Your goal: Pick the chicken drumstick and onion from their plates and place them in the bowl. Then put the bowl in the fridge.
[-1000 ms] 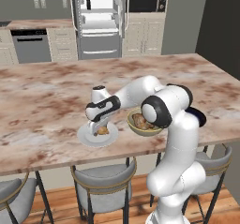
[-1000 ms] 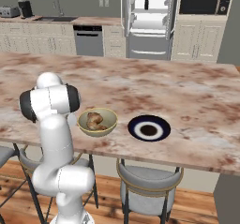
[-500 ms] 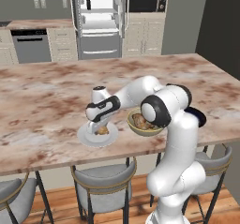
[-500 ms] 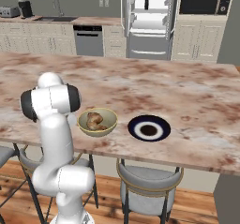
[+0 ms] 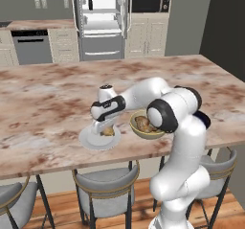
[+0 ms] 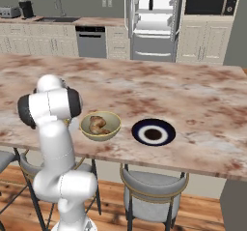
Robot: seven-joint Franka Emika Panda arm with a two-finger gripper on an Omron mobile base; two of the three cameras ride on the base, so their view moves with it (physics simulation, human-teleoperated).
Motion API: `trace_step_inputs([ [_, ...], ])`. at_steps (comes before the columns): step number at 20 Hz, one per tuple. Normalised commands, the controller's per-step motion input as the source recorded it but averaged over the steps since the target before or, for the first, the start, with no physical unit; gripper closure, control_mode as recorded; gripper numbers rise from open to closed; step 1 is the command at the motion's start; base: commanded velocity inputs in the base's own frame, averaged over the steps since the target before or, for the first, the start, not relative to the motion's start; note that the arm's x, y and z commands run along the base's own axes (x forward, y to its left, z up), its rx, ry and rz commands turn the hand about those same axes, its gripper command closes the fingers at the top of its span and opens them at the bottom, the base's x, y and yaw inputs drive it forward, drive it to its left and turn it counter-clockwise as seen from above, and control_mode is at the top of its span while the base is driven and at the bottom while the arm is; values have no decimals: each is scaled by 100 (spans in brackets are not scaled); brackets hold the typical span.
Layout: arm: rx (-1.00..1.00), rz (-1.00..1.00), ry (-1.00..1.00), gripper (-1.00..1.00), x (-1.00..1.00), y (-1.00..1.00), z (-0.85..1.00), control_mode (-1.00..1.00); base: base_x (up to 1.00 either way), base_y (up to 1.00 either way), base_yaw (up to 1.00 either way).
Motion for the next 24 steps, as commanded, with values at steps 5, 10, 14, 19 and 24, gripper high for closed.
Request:
trace_step_inputs([
  [5, 15, -7, -8, 100, -30, -37, 57, -100, 0, 0, 0],
  [10, 8, -4, -7, 100, -33, -43, 56, -100, 0, 0, 0],
  [14, 0, -6, 0, 100, -20, -43, 41, -100, 0, 0, 0],
  [19, 0, -13, 0, 100, -10, -46, 35, -100, 0, 0, 0],
  [24, 0, -15, 0, 100, 0, -52, 24, -100, 0, 0, 0],
])
